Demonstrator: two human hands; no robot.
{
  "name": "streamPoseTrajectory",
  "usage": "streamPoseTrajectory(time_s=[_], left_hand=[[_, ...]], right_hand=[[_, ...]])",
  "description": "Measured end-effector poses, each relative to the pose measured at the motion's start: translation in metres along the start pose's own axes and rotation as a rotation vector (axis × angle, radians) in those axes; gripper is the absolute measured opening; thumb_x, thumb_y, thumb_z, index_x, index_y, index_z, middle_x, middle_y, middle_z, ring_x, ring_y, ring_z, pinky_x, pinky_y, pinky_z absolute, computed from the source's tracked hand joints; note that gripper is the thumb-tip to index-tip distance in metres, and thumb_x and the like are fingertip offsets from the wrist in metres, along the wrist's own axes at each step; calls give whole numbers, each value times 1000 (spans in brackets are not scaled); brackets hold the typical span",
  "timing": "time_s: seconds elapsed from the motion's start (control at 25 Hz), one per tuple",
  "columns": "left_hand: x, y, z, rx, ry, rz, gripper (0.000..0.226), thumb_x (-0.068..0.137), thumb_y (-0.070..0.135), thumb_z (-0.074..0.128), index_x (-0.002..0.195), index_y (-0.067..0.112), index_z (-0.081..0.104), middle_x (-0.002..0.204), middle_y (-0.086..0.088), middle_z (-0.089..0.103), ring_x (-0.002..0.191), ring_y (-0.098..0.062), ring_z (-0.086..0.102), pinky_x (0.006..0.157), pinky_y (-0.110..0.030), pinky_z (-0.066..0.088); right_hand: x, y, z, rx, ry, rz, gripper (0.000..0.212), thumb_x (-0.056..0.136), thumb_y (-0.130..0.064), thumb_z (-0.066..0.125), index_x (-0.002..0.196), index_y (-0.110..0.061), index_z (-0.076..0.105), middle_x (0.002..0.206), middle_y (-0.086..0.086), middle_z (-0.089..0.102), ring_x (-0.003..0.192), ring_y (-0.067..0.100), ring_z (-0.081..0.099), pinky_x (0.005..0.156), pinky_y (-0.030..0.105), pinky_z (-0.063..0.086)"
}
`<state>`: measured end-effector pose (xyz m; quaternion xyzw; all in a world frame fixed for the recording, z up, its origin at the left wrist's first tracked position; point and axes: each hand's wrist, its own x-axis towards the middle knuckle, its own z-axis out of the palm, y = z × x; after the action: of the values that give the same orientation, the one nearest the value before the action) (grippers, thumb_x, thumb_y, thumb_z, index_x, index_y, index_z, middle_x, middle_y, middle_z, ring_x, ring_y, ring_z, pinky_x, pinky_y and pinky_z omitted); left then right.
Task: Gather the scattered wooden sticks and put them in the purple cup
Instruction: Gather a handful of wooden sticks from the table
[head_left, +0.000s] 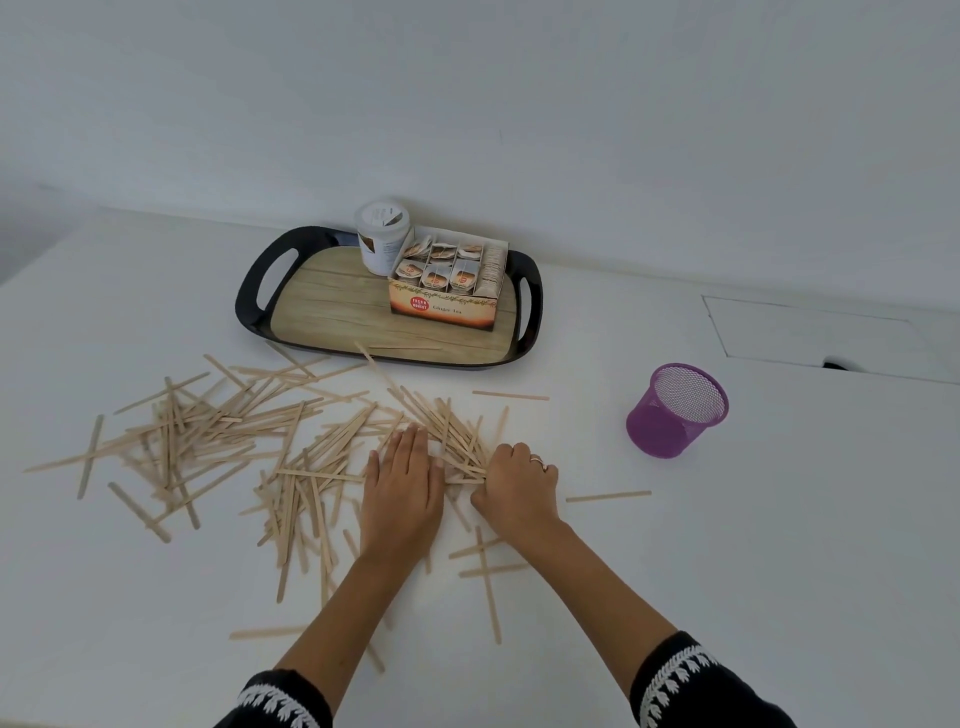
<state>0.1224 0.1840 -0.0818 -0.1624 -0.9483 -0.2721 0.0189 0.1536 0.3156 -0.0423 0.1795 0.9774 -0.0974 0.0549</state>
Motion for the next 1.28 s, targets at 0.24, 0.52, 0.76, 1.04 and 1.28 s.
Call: streamPoseTrajectory(time_s=[0.24, 0.52, 0.76, 1.04, 1.28], left_hand=[[-1, 0, 0, -78, 56, -2, 63, 97, 44, 14, 147, 11, 30, 153, -6, 33, 145, -17, 20, 116, -34, 2], [-2, -3, 0, -117, 139, -1, 63, 97, 46, 12, 148, 13, 28, 155, -3, 29, 146, -15, 15, 118, -36, 0], [-7, -2, -8, -313, 204, -31, 59, 99, 44, 16, 149, 15, 26, 154, -2, 32, 144, -8, 17, 118, -30, -1], [-9, 5, -21, -635, 227, -44, 51, 100, 46, 24, 145, 23, 34, 147, 8, 41, 137, 0, 31, 113, -33, 27], [16, 31, -41, -864, 217, -14, 48, 100, 48, 28, 142, 28, 38, 140, 23, 43, 133, 6, 34, 104, -7, 27]], right_hand=[[10, -2, -3, 12, -58, 45, 28, 87, -25, 50, 108, -7, 50, 109, 9, 52, 98, 27, 54, 76, 35, 29], [13, 15, -28, 15, -129, -105, 20, 92, -35, 42, 92, -15, 37, 84, 1, 60, 83, 27, 57, 80, 39, 27], [15, 32, -44, 359, -214, -213, 19, 91, -14, 38, 75, -21, 32, 68, -5, 43, 60, 15, 38, 65, 32, 33], [18, 34, -41, 604, -120, -185, 28, 97, -28, 48, 73, -18, 37, 66, -3, 47, 54, 11, 38, 52, 25, 34], [25, 30, -52, 841, -43, -87, 29, 90, -40, 58, 77, -14, 56, 64, -10, 50, 52, 4, 45, 57, 19, 36]])
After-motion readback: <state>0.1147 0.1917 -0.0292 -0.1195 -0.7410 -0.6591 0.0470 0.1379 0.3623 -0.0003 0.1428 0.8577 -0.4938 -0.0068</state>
